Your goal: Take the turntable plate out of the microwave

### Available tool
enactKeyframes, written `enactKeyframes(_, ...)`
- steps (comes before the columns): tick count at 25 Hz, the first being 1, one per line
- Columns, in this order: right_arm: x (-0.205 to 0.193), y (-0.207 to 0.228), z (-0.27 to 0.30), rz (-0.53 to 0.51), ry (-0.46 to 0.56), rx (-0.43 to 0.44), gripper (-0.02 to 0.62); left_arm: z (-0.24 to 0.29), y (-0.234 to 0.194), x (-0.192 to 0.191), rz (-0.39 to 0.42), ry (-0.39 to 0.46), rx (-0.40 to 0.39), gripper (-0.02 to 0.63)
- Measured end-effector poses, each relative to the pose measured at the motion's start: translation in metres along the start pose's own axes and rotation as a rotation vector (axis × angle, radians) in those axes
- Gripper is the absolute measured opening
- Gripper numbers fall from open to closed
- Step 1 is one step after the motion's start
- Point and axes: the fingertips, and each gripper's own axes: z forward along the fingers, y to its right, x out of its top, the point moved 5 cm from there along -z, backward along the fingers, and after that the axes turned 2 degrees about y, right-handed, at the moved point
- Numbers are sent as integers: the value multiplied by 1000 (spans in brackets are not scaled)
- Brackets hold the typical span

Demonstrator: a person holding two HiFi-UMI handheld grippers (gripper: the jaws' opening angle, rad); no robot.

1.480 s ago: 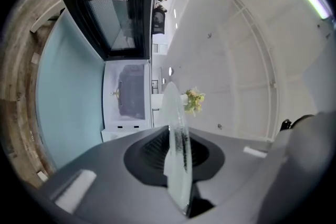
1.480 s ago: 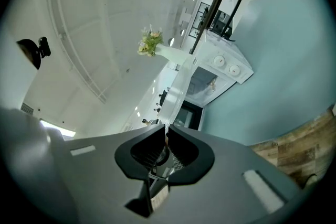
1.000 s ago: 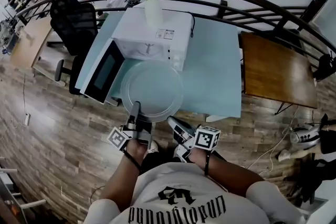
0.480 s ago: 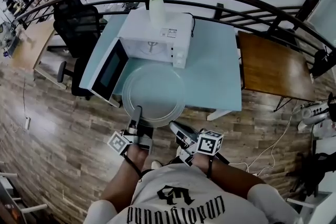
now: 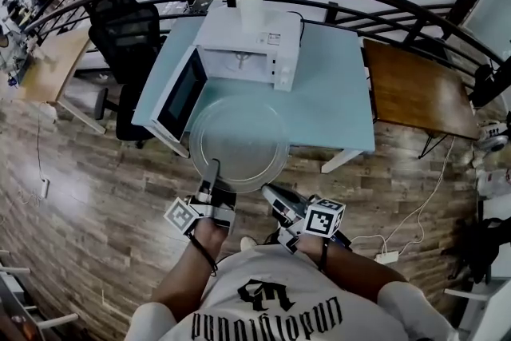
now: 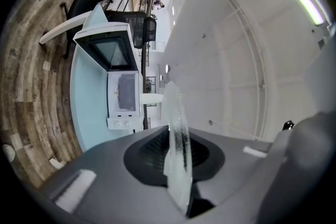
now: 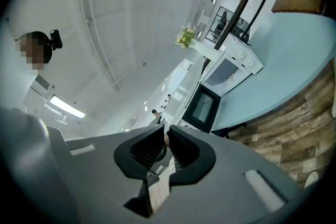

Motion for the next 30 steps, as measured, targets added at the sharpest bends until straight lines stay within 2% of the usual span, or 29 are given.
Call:
enactKeyframes(14, -66, -52, -6, -59, -5, 2, 34, -73, 18, 21, -18, -37, -10, 84)
enactKeyframes(30, -89, -73, -20, -97, -10, -8, 34, -102, 27, 16, -51, -36, -12, 84)
